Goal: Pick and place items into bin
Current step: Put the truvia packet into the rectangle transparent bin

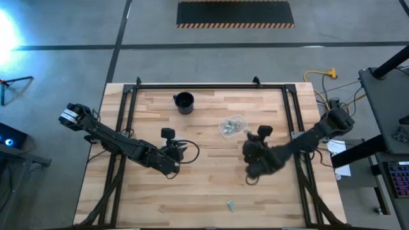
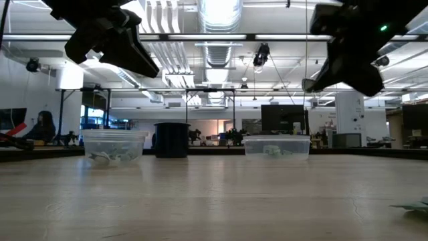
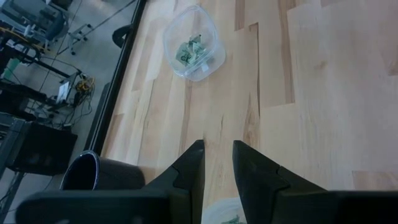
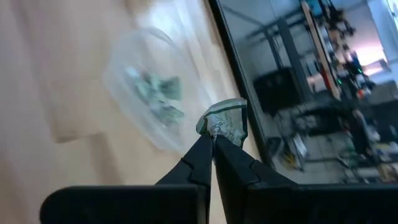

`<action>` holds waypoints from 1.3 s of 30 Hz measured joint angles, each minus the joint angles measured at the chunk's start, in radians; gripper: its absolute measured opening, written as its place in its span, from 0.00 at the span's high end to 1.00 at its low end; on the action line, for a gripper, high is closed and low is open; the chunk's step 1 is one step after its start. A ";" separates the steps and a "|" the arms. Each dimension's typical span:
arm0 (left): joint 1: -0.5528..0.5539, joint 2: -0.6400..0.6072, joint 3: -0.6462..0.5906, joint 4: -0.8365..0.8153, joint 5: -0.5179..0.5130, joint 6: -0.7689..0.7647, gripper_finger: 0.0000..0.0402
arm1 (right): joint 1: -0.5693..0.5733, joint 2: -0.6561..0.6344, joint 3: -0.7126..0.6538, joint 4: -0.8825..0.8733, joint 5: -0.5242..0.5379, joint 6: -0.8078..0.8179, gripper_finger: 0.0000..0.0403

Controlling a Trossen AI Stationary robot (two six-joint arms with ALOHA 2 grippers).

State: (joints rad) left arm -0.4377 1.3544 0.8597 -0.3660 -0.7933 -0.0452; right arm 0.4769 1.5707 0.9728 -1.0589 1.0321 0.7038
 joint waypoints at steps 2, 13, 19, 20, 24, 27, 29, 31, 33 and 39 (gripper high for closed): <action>0.000 0.000 0.000 0.000 0.000 0.000 0.84 | -0.051 0.000 -0.007 0.015 0.001 -0.030 0.98; 0.000 0.000 0.000 0.000 0.000 0.000 0.84 | -0.257 0.000 -0.046 0.302 -0.036 -0.380 0.98; 0.000 0.000 0.000 0.000 0.000 0.000 0.84 | -0.320 0.001 -0.067 0.480 -0.142 -0.580 0.98; 0.000 0.000 0.000 0.000 0.000 0.000 0.84 | -0.327 0.001 -0.072 0.510 -0.170 -0.612 0.98; 0.000 0.000 0.000 0.000 0.000 0.000 0.84 | -0.358 0.001 -0.102 0.619 -0.288 -0.717 0.98; 0.000 0.000 0.000 0.000 0.000 0.000 0.84 | -0.378 0.001 -0.122 0.662 -0.296 -0.740 0.98; 0.000 0.000 0.000 0.000 0.000 0.000 0.84 | -0.392 0.001 -0.131 0.661 -0.307 -0.742 0.98; 0.000 0.000 0.000 0.000 0.000 0.000 0.84 | -0.403 0.001 -0.138 0.663 -0.316 -0.742 0.98; 0.000 0.000 0.000 0.000 0.000 0.000 0.84 | -0.413 0.001 -0.146 0.663 -0.330 -0.742 0.98; 0.000 0.000 0.000 0.000 0.000 0.000 0.84 | -0.434 0.001 -0.151 0.686 -0.330 -0.742 0.97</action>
State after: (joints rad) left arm -0.4377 1.3544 0.8593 -0.3665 -0.7933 -0.0448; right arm 0.0424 1.5719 0.8219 -0.3728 0.7021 -0.0380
